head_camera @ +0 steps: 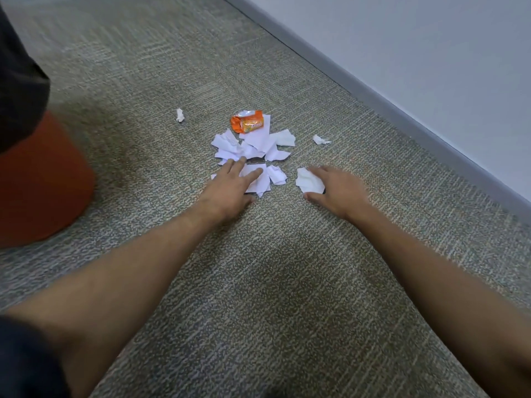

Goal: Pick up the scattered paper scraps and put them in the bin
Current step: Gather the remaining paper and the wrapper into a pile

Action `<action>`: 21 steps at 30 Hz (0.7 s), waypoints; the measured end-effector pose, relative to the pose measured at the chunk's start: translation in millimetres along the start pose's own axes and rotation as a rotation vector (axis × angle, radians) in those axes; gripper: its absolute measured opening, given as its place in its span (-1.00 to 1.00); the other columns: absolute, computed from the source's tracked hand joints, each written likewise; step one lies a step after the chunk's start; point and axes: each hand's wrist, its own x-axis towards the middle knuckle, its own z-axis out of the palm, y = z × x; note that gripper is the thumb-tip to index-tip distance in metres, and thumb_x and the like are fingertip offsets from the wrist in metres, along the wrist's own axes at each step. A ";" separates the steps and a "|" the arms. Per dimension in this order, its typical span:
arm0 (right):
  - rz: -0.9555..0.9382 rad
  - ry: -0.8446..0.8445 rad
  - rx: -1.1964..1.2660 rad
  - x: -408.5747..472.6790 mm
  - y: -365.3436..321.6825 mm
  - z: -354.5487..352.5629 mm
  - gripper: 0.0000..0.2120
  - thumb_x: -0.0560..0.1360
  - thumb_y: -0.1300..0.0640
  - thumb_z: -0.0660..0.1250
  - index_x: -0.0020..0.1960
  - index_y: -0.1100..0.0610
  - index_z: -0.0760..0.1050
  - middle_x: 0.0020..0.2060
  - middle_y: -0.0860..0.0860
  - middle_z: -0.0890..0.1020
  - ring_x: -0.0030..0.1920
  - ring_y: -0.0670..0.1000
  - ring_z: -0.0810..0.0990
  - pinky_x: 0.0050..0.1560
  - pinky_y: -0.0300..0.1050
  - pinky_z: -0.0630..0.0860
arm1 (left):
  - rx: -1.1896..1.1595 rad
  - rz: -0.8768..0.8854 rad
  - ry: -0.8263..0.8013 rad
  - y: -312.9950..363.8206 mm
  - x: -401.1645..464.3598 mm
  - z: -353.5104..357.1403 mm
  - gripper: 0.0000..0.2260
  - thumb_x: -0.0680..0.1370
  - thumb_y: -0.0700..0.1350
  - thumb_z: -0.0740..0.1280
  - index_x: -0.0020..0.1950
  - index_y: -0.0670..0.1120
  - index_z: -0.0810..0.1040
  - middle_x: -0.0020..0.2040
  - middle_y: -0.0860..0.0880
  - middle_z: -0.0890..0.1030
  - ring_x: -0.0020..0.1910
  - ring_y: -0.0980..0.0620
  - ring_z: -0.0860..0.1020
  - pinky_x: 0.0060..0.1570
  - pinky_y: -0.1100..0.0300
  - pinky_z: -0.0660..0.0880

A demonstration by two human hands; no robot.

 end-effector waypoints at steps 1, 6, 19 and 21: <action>-0.007 0.020 -0.008 1.6 -1.4 2.4 -0.36 0.51 -0.25 0.27 0.51 -0.08 0.23 0.37 0.02 0.47 0.29 0.13 0.51 0.17 0.07 0.50 | -0.023 -0.004 -0.029 -1.4 5.1 0.6 -0.44 0.63 0.09 0.23 0.59 0.12 0.09 0.60 -0.13 -0.03 0.57 -0.17 -0.05 0.44 -0.17 0.18; -0.024 0.170 0.019 8.8 -8.0 10.3 -0.55 0.55 -0.10 0.30 0.41 -0.05 0.41 0.12 0.05 0.66 0.09 0.12 0.61 -0.01 -0.06 0.48 | 0.151 0.134 0.006 -5.5 17.8 0.1 -0.67 0.63 -0.02 0.23 0.36 -0.11 0.42 0.33 -0.22 0.40 0.33 -0.20 0.35 0.21 -0.18 0.45; -0.100 0.297 0.681 25.8 -51.1 -8.1 -0.66 0.40 0.02 0.41 0.15 0.07 0.63 -0.11 0.01 0.71 -0.12 0.03 0.63 -0.04 0.04 0.56 | 0.227 0.205 0.285 -23.4 -3.3 -18.3 -0.86 0.63 -0.21 0.16 0.17 -0.19 0.40 -0.05 -0.17 0.54 -0.11 -0.22 0.57 -0.27 -0.03 0.41; -0.097 0.195 0.574 33.3 -57.1 -6.2 -0.62 0.37 -0.09 0.36 0.12 0.06 0.63 -0.11 0.05 0.70 -0.09 0.10 0.63 -0.05 0.04 0.55 | 0.222 0.190 0.322 -24.1 -7.2 -25.2 -0.83 0.63 -0.20 0.16 0.20 -0.19 0.40 -0.02 -0.18 0.56 -0.08 -0.23 0.57 -0.28 -0.01 0.36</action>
